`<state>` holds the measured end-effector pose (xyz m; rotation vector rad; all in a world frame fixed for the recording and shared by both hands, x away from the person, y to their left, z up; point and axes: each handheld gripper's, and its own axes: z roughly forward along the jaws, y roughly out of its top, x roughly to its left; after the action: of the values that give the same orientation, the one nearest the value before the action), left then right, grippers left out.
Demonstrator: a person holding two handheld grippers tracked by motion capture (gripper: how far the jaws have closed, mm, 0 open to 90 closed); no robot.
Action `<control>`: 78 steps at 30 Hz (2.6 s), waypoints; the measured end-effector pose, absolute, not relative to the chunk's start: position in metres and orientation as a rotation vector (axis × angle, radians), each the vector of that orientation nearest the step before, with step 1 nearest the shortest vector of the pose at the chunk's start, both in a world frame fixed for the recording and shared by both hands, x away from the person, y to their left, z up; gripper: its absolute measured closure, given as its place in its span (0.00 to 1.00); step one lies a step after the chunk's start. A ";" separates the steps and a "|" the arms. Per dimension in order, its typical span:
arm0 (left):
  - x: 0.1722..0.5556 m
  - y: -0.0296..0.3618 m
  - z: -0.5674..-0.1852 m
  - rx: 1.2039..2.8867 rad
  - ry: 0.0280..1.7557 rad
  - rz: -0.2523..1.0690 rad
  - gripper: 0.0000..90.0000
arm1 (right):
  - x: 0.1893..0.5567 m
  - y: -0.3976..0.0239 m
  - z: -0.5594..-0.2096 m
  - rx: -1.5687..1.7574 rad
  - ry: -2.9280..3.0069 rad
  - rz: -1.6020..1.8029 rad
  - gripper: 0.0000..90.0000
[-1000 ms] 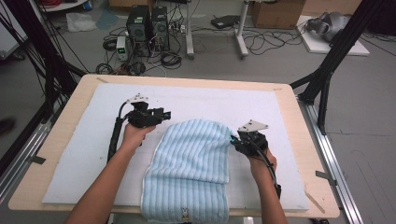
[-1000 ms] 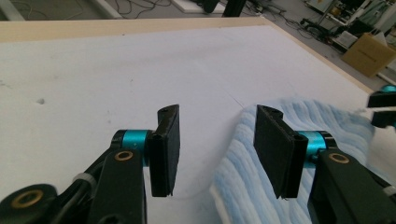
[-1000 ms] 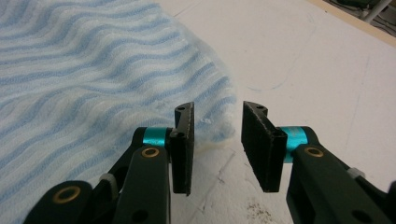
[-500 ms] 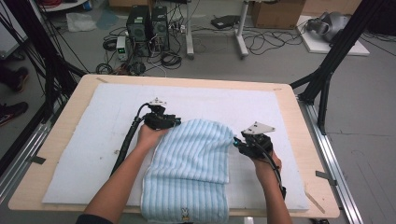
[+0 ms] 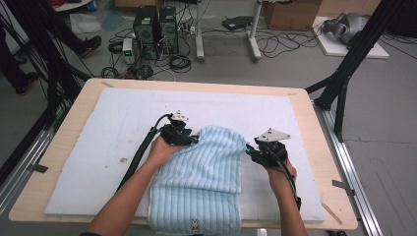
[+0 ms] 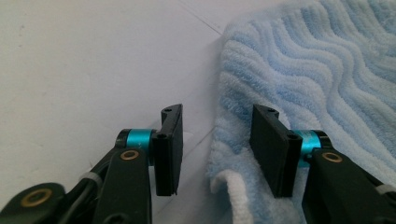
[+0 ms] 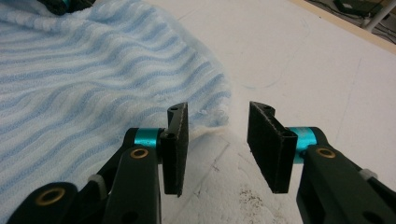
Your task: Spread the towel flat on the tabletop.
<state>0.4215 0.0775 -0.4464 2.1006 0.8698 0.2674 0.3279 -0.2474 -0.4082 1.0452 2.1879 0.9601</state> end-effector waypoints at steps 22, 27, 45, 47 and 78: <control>0.416 0.135 -0.407 1.811 0.984 0.584 0.95 | 0.332 -0.242 -0.409 1.073 2.176 0.986 0.63; 0.417 0.143 -0.414 1.788 1.053 0.586 0.80 | 0.338 -0.236 -0.412 1.110 2.167 1.002 0.62; 0.412 0.177 -0.428 1.686 1.132 0.456 0.54 | 0.378 -0.175 -0.441 1.242 2.335 0.986 0.95; 0.411 0.178 -0.428 1.679 1.134 0.449 0.53 | 0.374 -0.172 -0.440 1.182 2.352 0.934 0.97; 0.460 0.142 -0.452 1.799 1.236 0.334 0.62 | 0.345 -0.223 -0.417 1.165 2.238 1.052 0.60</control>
<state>0.4596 0.1415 -0.4522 1.7995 1.2360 0.3336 0.3446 -0.2233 -0.4171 1.1651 2.2385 1.0519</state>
